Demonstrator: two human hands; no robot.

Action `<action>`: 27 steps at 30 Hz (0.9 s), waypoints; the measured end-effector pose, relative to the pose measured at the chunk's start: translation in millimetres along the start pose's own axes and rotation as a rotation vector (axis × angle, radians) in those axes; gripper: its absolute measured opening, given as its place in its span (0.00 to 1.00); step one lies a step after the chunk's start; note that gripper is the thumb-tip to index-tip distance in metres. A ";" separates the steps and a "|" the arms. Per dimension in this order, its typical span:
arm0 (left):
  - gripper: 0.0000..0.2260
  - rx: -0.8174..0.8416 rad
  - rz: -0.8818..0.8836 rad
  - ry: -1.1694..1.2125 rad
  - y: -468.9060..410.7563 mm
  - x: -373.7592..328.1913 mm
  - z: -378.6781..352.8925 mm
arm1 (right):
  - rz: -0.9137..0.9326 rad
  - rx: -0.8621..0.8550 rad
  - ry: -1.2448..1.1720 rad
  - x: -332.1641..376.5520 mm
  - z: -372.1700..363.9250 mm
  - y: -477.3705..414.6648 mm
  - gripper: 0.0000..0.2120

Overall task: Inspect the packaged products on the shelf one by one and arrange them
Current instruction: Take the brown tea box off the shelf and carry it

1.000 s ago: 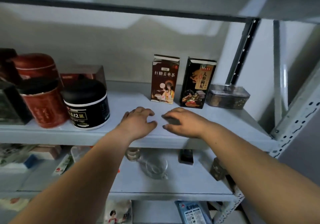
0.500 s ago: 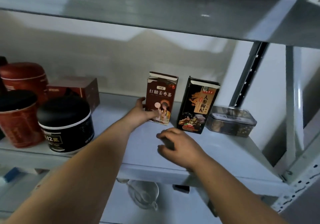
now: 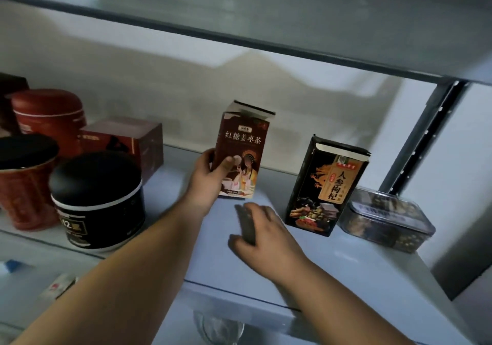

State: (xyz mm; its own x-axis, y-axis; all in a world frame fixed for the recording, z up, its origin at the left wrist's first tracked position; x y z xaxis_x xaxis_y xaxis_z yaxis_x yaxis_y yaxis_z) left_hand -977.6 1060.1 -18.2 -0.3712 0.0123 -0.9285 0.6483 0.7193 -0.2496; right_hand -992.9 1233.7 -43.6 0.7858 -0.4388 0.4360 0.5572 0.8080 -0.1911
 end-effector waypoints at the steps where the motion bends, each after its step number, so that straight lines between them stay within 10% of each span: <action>1: 0.12 -0.033 -0.004 0.036 -1.7 0.1 5.6 | -0.038 -0.033 -0.078 -1.1 1.2 -10.5 0.35; 7: 0.07 -0.174 0.028 0.147 -11.5 8.4 24.6 | -0.247 -0.250 -0.473 -22.8 -0.6 -66.0 0.40; 12: 0.15 -0.093 0.045 0.182 -19.8 16.0 17.7 | -0.189 -0.312 -0.650 -25.2 0.1 -80.3 0.21; 27: 0.13 -0.056 0.044 0.096 -22.7 23.8 17.3 | -0.013 -0.383 -0.703 -19.8 10.3 -74.5 0.49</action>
State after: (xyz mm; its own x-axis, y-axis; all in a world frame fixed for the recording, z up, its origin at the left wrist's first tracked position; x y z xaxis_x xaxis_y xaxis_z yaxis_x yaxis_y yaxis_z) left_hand -989.6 1032.0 -39.4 -0.4069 0.1089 -0.9070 0.6279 0.7545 -0.1911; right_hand -1052.7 1186.3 -28.9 0.4966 0.0058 0.8680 0.7191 0.5573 -0.4151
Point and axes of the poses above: each hand's wrist, its own y-axis away from the middle knuckle, its own z-axis out of the back of the hand, x = y × z, the point moved 10 cm from there along -y, towards the middle knuckle
